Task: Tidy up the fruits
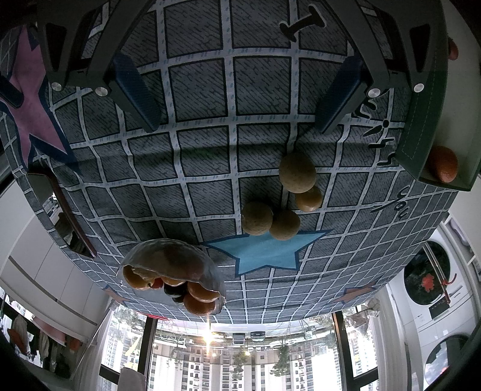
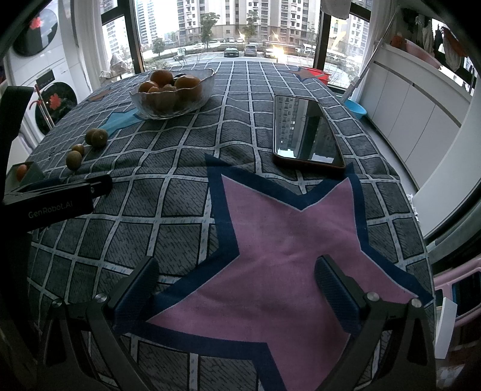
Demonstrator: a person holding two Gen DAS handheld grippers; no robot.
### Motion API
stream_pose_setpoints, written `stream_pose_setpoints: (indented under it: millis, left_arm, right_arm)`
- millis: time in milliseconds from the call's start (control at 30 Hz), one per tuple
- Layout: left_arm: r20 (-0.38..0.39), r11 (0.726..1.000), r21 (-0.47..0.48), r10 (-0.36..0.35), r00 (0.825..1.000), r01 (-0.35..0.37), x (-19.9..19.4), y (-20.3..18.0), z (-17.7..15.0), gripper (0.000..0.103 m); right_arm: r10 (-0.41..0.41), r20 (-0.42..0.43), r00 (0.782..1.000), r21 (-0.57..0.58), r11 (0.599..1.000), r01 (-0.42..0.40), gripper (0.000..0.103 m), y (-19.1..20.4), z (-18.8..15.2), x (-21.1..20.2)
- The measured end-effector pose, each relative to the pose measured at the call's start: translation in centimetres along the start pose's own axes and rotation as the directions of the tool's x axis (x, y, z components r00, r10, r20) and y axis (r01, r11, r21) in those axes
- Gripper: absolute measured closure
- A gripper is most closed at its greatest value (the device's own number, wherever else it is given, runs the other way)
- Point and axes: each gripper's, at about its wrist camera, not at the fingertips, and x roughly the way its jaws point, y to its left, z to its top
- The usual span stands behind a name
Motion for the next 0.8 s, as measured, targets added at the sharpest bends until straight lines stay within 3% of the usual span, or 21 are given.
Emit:
stream_pose_setpoints:
  millis: [800]
  left_arm:
    - [0.0,1.0,0.0,-0.001,1.0,0.001,0.02,0.0,0.01,0.0]
  right_arm:
    - [-0.001,-0.001,1.0,0.0,1.0,0.001,0.0,0.02,0.03,0.01]
